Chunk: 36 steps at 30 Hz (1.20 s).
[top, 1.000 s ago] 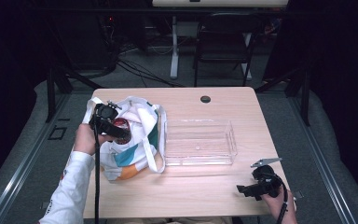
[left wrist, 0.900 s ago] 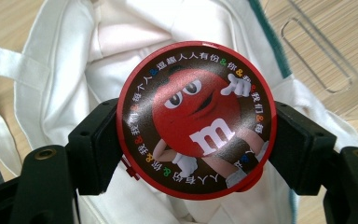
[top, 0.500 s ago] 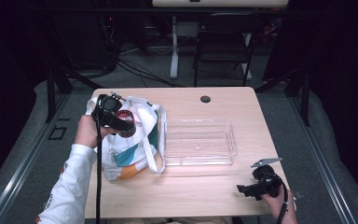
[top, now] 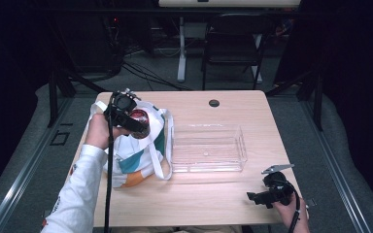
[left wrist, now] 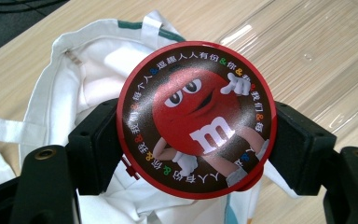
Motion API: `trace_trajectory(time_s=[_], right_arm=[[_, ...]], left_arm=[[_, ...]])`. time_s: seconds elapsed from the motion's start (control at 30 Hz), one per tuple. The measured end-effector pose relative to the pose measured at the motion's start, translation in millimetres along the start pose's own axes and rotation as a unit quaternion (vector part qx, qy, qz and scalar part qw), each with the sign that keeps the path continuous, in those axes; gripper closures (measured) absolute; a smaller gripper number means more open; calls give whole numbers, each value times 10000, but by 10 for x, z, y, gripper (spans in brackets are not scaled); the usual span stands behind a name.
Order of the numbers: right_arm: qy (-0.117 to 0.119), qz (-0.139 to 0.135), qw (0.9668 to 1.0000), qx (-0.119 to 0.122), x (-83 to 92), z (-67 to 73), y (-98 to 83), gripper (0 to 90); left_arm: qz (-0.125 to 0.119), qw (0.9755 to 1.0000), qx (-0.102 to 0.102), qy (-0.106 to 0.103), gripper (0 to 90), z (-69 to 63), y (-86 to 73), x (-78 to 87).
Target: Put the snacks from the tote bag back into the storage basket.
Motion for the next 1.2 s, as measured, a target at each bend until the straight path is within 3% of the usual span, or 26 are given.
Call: trace_trajectory(time_s=[0.43, 0.73, 1.2], right_arm=[[27, -15, 10000, -13, -1, 8, 3, 124], [30, -20, 10000, -13, -1, 6, 3, 124], [59, -20, 10000, -12, -5, 11, -2, 124]], left_arm=[[22, 9997, -223, -122, 258, -204, 147, -59], [26, 9985, -402, -368, 258, -424, 255, -176], [-18, 9959, -502, -749, 258, -751, 363, -396]])
Point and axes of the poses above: each handheld gripper's, and its own axes: x roughly backward along the jaws, y roughly out of its top, z roughly to its left, the point moved 7 cm from there along -x, roughly forward along the jaws, and after that the axes turned 2 degrees about x, right-handed, at the moved point
